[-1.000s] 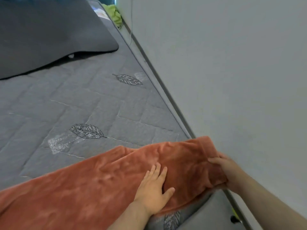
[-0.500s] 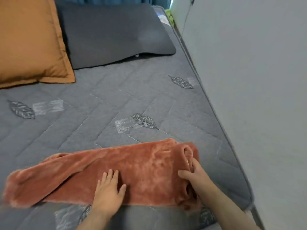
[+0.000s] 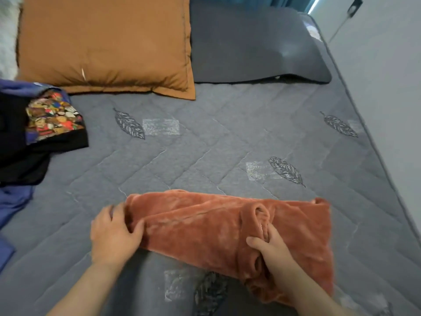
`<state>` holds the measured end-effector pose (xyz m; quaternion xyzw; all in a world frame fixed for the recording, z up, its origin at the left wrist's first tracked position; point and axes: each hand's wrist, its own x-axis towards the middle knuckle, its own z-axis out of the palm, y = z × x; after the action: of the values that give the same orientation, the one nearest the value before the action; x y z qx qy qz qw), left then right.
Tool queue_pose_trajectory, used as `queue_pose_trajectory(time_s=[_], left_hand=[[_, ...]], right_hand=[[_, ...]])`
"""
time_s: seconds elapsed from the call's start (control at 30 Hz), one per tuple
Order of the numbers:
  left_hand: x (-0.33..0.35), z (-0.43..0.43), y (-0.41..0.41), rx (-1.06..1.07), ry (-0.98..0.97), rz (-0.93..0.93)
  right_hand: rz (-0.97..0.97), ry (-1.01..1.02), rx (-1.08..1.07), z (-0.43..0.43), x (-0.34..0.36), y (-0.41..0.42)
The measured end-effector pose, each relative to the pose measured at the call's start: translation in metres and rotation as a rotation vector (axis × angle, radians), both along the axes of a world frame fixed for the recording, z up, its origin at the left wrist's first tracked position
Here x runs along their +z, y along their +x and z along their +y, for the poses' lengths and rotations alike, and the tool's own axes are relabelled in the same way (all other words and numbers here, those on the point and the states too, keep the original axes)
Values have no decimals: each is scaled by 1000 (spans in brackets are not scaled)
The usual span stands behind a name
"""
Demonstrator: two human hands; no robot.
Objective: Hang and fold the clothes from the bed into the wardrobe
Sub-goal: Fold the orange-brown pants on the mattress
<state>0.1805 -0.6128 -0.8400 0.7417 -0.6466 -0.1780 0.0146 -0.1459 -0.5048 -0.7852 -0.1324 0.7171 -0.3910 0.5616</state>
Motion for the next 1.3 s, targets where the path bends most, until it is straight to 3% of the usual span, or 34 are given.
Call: queue_pose_trajectory(time_s=[0.1, 0.23, 0.4, 0.5, 0.67, 0.7, 0.8, 0.87, 0.93, 1.0, 1.03, 1.1, 1.17, 1.3], left_hand=[[4, -19, 24, 324, 254, 483], [-3, -9, 32, 348, 427, 701], [10, -8, 24, 575, 538, 908], [24, -10, 3, 414, 298, 781], [42, 26, -75, -109, -168, 551], [43, 38, -89, -233, -173, 527], [39, 75, -121, -532, 155, 663], [37, 90, -127, -505, 241, 752], [27, 88, -118, -296, 61, 759], [15, 70, -101, -128, -143, 644], [11, 58, -92, -77, -156, 598], [2, 40, -83, -27, 13, 559], [-13, 27, -76, -75, 136, 365], [-33, -8, -43, -182, 99, -7]], right_hand=[[9, 6, -17, -13, -16, 23], [23, 34, -25, -17, -30, 43], [47, 49, -32, -15, -29, 47], [51, 53, -58, -14, -28, 43], [-12, 78, -136, -7, -26, 35], [-37, 85, -172, -5, -26, 33], [-120, 100, -263, 2, -22, 25], [-149, 107, -281, 7, -18, 19], [-154, 104, -295, 11, -16, 13], [-150, 110, -294, 13, -17, 11], [-151, 110, -299, 13, -17, 10], [-153, 119, -303, 13, -18, 12], [-146, 127, -305, 14, -18, 13], [-143, 123, -278, 15, -22, 11]])
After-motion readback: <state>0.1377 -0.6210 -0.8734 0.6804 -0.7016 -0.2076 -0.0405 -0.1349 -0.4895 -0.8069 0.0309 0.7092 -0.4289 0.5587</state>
